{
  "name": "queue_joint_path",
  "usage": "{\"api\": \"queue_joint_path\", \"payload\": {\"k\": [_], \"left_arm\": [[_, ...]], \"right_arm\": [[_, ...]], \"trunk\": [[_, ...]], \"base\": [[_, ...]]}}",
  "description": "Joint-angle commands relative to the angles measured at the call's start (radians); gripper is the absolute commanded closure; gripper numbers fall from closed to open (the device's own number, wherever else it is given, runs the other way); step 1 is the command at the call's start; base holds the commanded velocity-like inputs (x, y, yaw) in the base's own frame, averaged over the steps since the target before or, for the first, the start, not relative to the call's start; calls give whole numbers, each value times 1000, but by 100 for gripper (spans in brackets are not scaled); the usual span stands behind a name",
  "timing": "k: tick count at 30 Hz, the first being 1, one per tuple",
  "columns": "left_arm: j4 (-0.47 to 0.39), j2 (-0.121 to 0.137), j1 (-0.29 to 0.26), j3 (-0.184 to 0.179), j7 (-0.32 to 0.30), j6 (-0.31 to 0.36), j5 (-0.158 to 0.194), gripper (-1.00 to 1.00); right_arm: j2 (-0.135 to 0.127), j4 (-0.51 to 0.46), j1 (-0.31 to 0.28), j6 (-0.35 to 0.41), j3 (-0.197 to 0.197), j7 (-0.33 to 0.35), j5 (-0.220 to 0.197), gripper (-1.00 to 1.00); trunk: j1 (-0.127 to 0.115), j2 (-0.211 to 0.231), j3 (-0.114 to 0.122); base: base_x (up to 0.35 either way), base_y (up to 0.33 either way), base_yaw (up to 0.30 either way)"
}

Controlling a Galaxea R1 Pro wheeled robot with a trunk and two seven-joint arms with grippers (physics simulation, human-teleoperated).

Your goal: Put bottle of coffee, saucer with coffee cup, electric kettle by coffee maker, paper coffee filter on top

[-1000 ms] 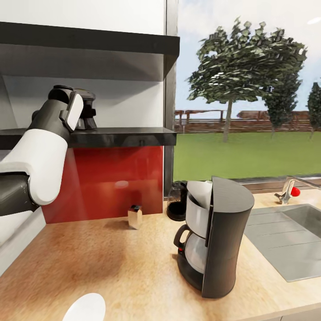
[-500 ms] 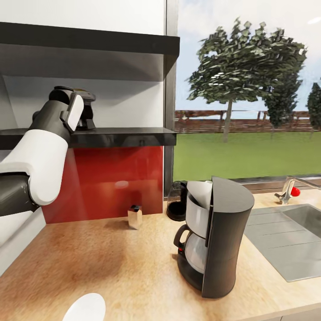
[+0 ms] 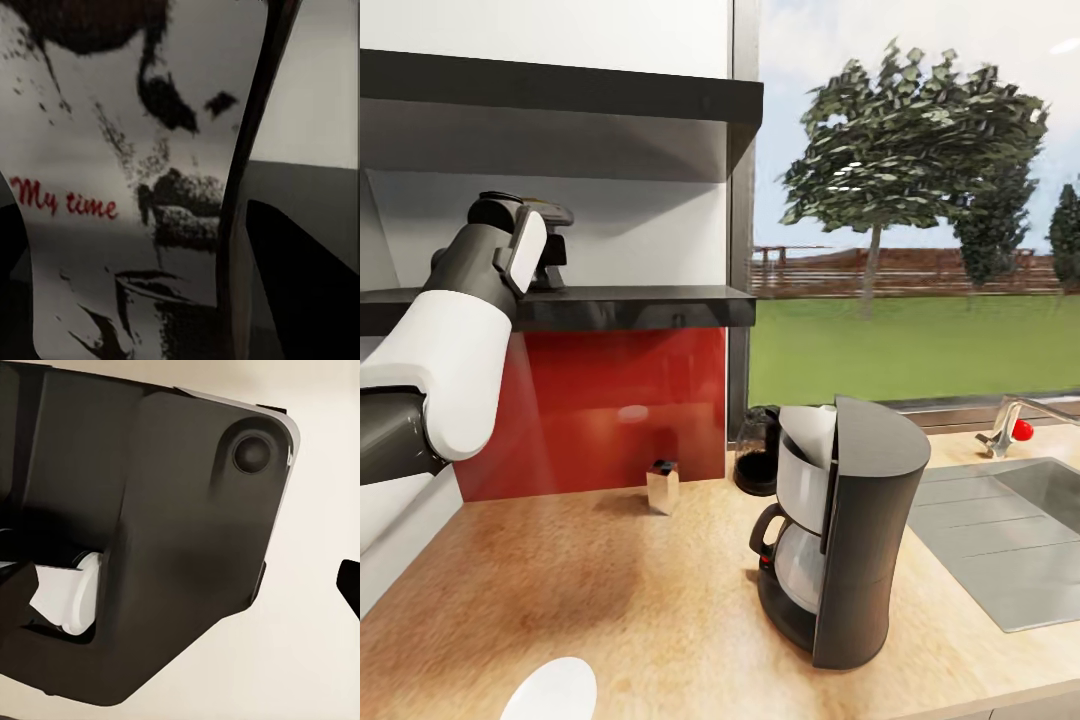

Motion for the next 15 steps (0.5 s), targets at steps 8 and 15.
{"api": "queue_joint_path", "payload": {"k": [8, 15], "left_arm": [[-1, 1, 0, 2, -3, 5, -8, 100], [-4, 10, 0, 3, -3, 6, -5, 100]], "right_arm": [[0, -2, 1, -1, 8, 3, -10, -100], [1, -3, 1, -1, 9, 3, -10, -100]], "trunk": [[0, 0, 0], [0, 0, 0]], "base": [[0, 0, 0], [-93, 0, 0]]}}
